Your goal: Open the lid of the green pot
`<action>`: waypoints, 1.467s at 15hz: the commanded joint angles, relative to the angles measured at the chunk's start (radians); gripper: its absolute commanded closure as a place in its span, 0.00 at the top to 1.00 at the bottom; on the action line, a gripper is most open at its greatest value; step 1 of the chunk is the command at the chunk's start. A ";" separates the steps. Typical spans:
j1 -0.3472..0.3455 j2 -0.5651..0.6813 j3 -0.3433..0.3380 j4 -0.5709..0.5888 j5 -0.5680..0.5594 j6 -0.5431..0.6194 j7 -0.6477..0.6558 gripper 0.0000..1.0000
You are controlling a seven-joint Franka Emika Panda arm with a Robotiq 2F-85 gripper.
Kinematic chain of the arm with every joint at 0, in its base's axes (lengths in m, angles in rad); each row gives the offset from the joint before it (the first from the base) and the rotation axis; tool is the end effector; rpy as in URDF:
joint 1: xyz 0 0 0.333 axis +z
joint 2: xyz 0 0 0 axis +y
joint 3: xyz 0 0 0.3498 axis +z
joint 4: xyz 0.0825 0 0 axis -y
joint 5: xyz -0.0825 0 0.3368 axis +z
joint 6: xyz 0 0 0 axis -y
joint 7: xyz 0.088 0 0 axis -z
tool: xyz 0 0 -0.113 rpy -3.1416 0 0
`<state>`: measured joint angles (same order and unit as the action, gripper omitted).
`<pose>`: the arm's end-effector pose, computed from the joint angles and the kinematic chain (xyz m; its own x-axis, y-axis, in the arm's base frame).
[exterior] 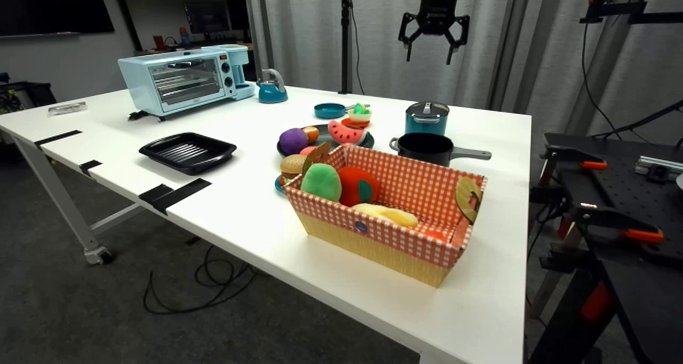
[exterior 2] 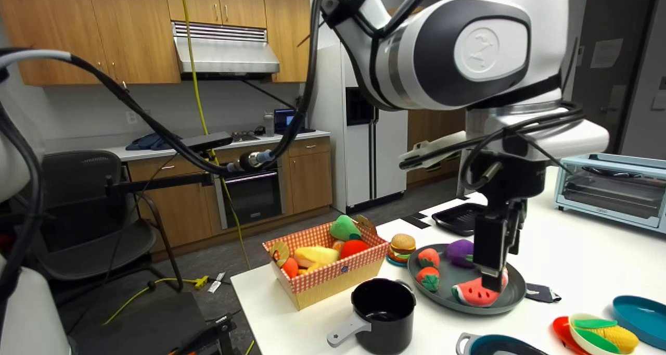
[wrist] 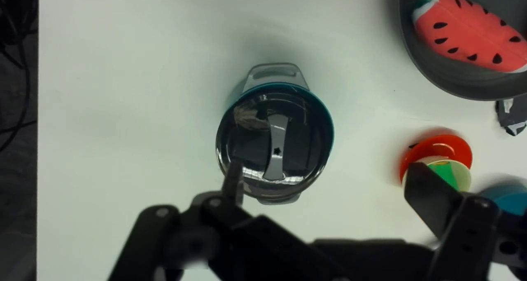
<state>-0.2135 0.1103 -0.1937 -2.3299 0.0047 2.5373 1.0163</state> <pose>0.4590 -0.1967 0.3646 0.1424 -0.9875 0.0676 -0.9863 -0.1473 -0.0746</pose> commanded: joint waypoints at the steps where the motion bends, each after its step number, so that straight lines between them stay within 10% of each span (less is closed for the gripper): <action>1: -0.003 0.088 -0.027 0.084 0.057 -0.040 -0.040 1.00; 9: -0.001 0.228 -0.048 0.154 0.110 -0.057 -0.066 1.00; 10: 0.000 0.237 -0.051 0.158 0.111 -0.053 -0.064 0.76; 15: 0.000 0.262 -0.061 0.173 0.112 -0.047 -0.064 0.42; 17: -0.001 0.267 -0.063 0.178 0.113 -0.049 -0.066 0.72; 22: -0.004 0.292 -0.061 0.200 0.119 -0.057 -0.073 0.94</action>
<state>-0.2148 0.3720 -0.2498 -2.1728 0.0829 2.5169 0.9843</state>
